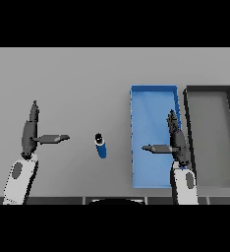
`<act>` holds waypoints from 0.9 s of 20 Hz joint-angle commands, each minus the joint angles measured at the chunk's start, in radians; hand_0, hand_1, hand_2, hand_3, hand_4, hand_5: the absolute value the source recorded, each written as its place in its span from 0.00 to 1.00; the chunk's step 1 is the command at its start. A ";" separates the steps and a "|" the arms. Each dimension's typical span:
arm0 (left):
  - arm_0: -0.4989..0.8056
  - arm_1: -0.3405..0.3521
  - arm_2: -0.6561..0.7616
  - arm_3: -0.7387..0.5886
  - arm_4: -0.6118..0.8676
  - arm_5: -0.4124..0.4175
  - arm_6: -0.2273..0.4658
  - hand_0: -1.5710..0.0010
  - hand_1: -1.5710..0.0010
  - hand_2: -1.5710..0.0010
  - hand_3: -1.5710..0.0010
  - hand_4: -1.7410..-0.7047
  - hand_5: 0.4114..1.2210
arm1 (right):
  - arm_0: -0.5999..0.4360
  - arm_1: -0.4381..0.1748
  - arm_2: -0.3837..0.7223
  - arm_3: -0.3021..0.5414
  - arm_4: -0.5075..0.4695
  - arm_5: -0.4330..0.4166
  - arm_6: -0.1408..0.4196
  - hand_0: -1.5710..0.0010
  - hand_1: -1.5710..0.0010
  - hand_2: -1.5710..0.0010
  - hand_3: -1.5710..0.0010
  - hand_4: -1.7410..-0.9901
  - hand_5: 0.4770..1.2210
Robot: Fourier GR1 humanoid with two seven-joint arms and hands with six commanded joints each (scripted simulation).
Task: Pick up the blue pipe and place it into the blue bin.
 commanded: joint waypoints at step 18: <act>0.108 0.223 -0.108 -0.075 0.006 -0.384 -0.182 1.00 1.00 1.00 1.00 0.71 0.19 | 0.103 -0.161 0.071 -0.124 0.168 0.040 -0.106 1.00 1.00 1.00 1.00 0.75 0.19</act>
